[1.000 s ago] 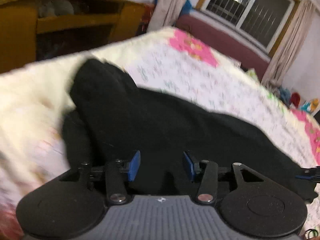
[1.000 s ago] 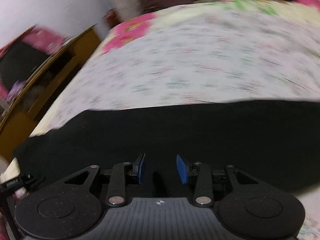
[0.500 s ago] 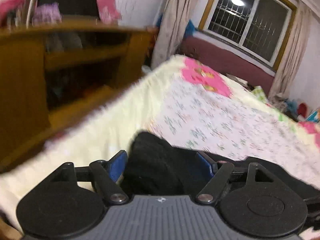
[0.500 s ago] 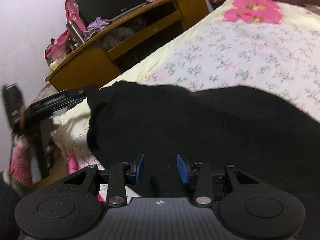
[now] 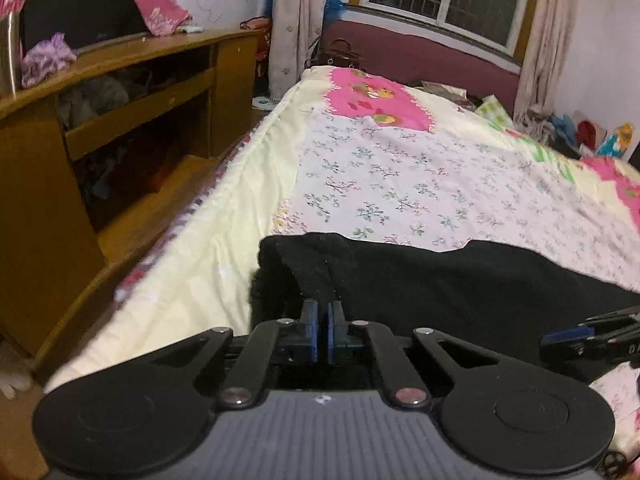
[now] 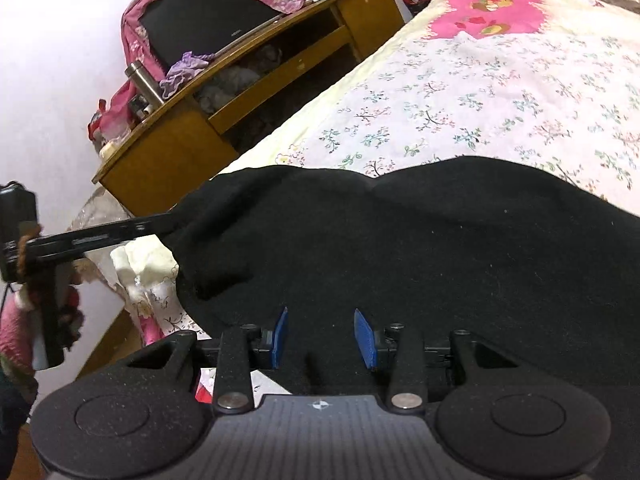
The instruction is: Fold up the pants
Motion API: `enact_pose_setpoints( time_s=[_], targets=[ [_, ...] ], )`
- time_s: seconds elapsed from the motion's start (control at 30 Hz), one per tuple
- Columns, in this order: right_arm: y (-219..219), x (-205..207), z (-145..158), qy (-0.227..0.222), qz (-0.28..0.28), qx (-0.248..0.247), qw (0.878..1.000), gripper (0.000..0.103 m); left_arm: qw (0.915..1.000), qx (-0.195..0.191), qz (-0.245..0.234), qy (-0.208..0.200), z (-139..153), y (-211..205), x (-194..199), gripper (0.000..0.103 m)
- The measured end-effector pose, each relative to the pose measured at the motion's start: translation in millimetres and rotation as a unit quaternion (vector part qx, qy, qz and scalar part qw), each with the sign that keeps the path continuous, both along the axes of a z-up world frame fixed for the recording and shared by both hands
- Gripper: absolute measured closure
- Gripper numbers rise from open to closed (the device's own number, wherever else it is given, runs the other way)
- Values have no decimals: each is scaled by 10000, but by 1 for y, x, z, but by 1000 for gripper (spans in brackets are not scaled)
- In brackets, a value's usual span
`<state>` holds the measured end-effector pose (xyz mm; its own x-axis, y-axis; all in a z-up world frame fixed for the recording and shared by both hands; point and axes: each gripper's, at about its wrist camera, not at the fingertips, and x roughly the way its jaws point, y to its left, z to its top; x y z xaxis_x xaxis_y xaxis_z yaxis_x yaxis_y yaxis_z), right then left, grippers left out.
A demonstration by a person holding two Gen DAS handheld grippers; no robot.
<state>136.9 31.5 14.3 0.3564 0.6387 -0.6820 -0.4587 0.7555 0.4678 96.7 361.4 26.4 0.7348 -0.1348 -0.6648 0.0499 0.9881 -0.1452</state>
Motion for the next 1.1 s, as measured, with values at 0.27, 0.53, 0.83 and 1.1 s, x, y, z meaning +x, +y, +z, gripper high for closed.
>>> enact_pose_setpoints(
  time_s=[0.27, 0.53, 0.83, 1.1],
  targets=[
    [5, -2, -3, 152, 130, -93, 9998, 73, 9994, -72, -329, -125, -25, 12, 32, 31],
    [16, 2, -8, 156, 178, -195, 9995, 73, 9916, 521, -1171, 184, -39, -14, 33, 59],
    [9, -1, -4, 59, 194, -199, 9996, 73, 9826, 595, -1581, 778, -12, -22, 2, 84],
    [-7, 3, -4, 76, 73, -194, 9998, 73, 9894, 113, -1105, 934, 4, 15, -3, 90]
  ],
)
